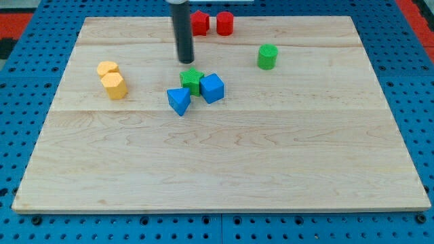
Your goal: Move the green circle into the group of blocks
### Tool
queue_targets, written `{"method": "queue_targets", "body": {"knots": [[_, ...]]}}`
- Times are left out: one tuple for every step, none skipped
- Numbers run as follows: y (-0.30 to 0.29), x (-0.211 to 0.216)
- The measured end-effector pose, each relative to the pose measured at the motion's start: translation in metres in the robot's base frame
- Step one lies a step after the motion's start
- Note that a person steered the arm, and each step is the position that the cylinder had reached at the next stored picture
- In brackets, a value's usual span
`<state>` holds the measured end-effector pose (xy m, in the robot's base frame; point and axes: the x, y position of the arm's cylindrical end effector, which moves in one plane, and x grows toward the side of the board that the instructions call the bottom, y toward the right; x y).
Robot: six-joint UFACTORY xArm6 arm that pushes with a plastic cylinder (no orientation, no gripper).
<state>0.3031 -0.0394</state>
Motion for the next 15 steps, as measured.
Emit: {"method": "queue_targets", "body": {"knots": [[0.071,-0.031],[0.122,-0.037],[0.127,0.002],[0.111,0.034],[0.145,0.036],[0.17,0.042],[0.172,0.056],[0.207,0.078],[0.253,0.091],[0.211,0.102],[0.148,0.102],[0.13,0.113],[0.114,0.138],[0.055,0.133],[0.038,0.128]]}}
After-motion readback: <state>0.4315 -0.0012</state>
